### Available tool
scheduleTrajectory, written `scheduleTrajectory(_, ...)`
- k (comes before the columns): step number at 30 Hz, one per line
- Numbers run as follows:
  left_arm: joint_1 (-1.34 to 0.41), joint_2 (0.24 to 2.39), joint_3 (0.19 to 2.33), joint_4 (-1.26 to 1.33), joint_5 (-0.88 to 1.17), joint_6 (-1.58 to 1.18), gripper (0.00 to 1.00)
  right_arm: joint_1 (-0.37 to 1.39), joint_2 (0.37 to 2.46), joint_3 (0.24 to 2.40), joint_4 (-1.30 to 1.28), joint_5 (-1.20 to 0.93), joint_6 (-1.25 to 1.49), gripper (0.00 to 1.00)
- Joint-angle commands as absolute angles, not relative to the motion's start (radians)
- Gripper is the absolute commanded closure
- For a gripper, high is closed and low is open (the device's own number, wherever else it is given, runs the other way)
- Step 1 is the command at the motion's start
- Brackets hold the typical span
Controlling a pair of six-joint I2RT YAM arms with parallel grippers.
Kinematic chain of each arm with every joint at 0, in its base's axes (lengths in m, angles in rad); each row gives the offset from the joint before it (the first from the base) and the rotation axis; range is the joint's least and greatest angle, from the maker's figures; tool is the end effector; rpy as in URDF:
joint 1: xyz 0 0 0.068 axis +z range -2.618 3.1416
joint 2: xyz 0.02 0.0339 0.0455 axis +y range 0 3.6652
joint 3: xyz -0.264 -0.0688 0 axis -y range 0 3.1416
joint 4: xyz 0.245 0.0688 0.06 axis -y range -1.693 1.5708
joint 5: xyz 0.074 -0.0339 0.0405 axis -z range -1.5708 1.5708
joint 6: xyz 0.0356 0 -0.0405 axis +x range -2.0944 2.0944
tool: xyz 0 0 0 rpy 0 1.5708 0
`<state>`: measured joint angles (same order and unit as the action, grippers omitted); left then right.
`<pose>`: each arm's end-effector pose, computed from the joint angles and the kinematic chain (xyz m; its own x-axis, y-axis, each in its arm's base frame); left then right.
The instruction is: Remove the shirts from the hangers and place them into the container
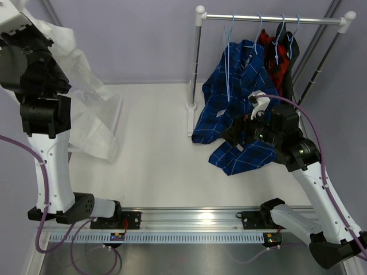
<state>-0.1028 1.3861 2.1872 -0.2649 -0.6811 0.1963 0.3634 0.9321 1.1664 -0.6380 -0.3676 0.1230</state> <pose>0.1876 0.0032 0.6426 0.4089 0.1101 -0.9059 -0.5490 0.8226 -0.1478 0.1689 0.0779 0.3986 -0.4430 -0.0460 -0.8953 -0.5907 0.7662 0.2529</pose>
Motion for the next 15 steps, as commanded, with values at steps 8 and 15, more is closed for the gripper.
scheduleTrajectory(8, -0.1, 1.351, 2.215, 0.156, -0.535, 0.403, 1.0, 0.362, 0.957, 1.155, -0.595, -0.419, 0.158, 0.01)
scheduleTrajectory(15, -0.1, 1.385, 2.235, 0.267, -0.445, 0.449, 1.0, 0.362, 0.973, 1.146, -0.58, -0.463, 0.183, 0.01)
